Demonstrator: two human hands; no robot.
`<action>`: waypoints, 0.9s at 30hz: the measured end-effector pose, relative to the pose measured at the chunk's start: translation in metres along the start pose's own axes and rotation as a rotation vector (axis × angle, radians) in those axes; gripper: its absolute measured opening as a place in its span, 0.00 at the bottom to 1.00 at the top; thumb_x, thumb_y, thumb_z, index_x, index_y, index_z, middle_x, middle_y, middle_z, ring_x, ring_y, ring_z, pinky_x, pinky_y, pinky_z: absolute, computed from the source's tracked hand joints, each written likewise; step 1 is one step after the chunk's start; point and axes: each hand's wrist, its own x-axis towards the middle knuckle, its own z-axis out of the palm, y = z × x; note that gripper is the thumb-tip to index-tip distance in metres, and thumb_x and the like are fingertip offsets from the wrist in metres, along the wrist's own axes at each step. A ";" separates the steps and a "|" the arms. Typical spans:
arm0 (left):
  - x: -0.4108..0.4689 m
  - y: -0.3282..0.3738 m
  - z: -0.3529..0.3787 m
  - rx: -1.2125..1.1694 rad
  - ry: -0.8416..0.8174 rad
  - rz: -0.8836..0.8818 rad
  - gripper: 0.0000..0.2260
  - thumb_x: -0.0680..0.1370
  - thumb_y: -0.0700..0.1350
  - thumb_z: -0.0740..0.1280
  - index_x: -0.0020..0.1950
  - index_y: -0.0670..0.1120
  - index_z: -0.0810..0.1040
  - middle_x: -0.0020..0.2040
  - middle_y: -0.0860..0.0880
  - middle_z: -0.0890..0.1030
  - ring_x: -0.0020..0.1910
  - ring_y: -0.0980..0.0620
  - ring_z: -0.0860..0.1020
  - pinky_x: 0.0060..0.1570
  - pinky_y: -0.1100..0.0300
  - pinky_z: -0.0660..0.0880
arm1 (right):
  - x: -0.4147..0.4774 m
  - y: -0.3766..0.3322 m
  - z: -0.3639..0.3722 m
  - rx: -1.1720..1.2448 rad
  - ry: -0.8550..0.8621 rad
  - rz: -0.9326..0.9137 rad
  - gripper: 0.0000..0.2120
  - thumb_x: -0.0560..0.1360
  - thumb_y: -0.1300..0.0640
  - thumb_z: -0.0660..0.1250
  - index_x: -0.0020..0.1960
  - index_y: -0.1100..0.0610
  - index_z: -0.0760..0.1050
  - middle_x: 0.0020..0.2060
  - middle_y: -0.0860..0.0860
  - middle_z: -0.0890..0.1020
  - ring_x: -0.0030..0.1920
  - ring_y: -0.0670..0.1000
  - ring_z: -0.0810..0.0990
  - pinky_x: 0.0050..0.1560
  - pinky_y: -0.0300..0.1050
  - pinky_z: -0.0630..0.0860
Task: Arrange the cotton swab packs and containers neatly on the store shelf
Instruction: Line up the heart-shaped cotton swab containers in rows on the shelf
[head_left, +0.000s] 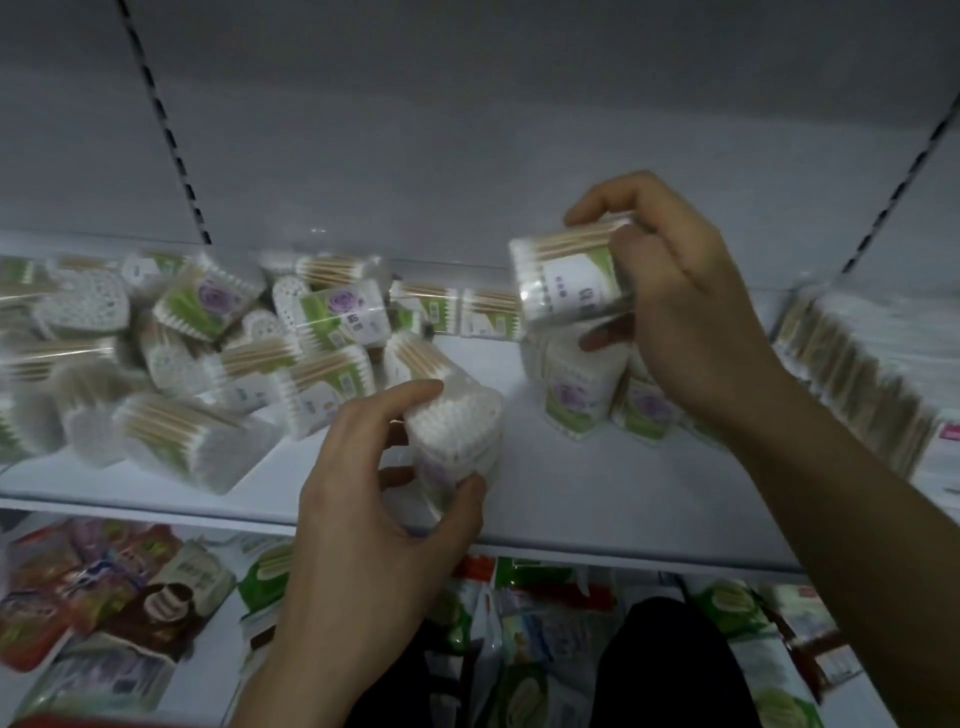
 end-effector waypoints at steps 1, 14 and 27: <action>0.002 0.002 0.005 0.002 -0.006 0.009 0.25 0.70 0.51 0.75 0.64 0.64 0.73 0.64 0.63 0.76 0.62 0.61 0.76 0.52 0.57 0.79 | -0.010 0.002 -0.007 0.094 0.026 0.075 0.12 0.83 0.60 0.55 0.53 0.52 0.77 0.45 0.48 0.83 0.43 0.48 0.83 0.36 0.48 0.81; 0.025 0.021 0.068 -0.060 -0.194 0.065 0.26 0.72 0.48 0.79 0.67 0.59 0.74 0.62 0.58 0.77 0.61 0.56 0.78 0.52 0.56 0.83 | -0.104 0.059 -0.036 0.121 0.355 0.150 0.24 0.64 0.41 0.76 0.57 0.49 0.80 0.48 0.48 0.85 0.48 0.47 0.84 0.45 0.41 0.80; 0.029 0.016 0.078 -0.088 -0.210 0.057 0.29 0.70 0.46 0.81 0.67 0.59 0.73 0.61 0.57 0.76 0.60 0.57 0.78 0.52 0.59 0.82 | -0.122 0.075 -0.023 -0.301 0.389 0.228 0.24 0.68 0.44 0.77 0.59 0.43 0.72 0.51 0.37 0.79 0.53 0.38 0.78 0.49 0.33 0.74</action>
